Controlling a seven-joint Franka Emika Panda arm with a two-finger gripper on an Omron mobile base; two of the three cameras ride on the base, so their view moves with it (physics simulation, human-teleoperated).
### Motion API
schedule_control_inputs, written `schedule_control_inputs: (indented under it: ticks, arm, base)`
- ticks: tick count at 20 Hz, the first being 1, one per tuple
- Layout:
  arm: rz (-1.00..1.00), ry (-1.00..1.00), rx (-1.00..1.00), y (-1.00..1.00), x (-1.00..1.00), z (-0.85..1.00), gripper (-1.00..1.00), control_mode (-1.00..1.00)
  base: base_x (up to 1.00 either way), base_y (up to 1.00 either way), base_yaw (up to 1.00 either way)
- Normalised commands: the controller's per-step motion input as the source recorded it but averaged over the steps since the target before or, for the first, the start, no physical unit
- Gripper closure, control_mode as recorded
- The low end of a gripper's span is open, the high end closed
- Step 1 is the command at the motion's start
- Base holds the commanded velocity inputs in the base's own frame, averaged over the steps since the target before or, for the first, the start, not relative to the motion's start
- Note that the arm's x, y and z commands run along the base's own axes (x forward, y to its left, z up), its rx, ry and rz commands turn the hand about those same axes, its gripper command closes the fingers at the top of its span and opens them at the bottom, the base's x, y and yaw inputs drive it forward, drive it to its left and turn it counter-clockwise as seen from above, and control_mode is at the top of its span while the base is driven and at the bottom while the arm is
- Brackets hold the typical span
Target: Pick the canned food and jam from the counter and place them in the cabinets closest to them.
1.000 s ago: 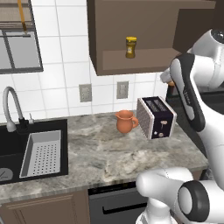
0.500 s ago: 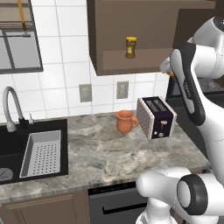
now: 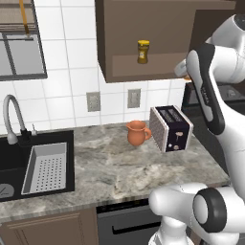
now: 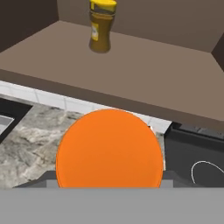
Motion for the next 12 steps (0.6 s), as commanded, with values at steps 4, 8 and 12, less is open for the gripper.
schedule_control_inputs:
  ticks: [4, 8, 12]
  arm:
    - [0.0, -0.03, -0.01, 0.0, 0.14, -0.01, 1.0, -1.0]
    - [0.0, -0.03, -0.01, 0.0, 0.22, -0.01, 1.0, -1.0]
    - [0.0, -0.03, -0.01, 0.0, 0.22, -0.01, 1.0, -1.0]
  base:
    - [0.0, 0.0, 0.0]
    - [0.0, 0.0, 0.0]
    - [0.0, 0.0, 0.0]
